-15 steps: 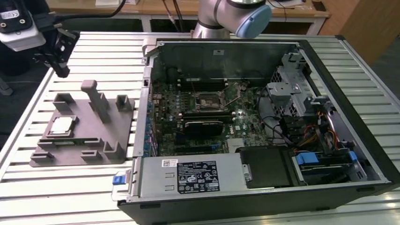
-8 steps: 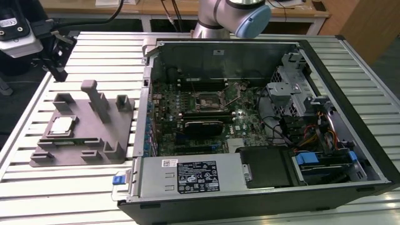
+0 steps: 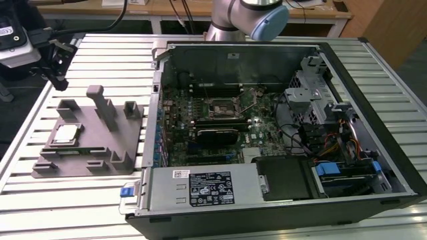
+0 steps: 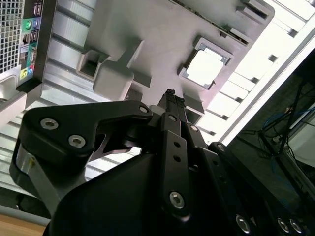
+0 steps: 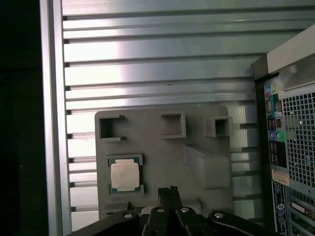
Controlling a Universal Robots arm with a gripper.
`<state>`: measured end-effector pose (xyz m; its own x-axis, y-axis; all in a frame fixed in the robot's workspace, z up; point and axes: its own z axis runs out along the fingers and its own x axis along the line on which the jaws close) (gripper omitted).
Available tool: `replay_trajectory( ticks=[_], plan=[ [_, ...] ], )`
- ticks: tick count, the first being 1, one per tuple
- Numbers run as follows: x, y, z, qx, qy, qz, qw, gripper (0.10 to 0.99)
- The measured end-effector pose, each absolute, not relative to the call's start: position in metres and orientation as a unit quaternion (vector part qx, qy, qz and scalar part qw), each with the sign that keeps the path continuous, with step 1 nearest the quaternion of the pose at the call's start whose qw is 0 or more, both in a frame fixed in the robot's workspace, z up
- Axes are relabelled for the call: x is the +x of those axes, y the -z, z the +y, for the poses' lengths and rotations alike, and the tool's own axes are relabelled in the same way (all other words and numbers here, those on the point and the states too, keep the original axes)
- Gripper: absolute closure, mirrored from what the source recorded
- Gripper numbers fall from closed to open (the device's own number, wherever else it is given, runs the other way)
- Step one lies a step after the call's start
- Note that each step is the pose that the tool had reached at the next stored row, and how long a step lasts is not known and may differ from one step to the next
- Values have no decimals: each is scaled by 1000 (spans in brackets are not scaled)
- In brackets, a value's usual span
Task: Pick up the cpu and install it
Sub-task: 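Reach for the cpu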
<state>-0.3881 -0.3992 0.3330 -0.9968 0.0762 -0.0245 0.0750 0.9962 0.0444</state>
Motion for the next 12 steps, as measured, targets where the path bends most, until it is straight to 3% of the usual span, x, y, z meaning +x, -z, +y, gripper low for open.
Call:
replay_trajectory(
  ticks=[12],
  plan=[
    [-398, -324, -400, 38, -22, 999, 13, 980]
  ],
)
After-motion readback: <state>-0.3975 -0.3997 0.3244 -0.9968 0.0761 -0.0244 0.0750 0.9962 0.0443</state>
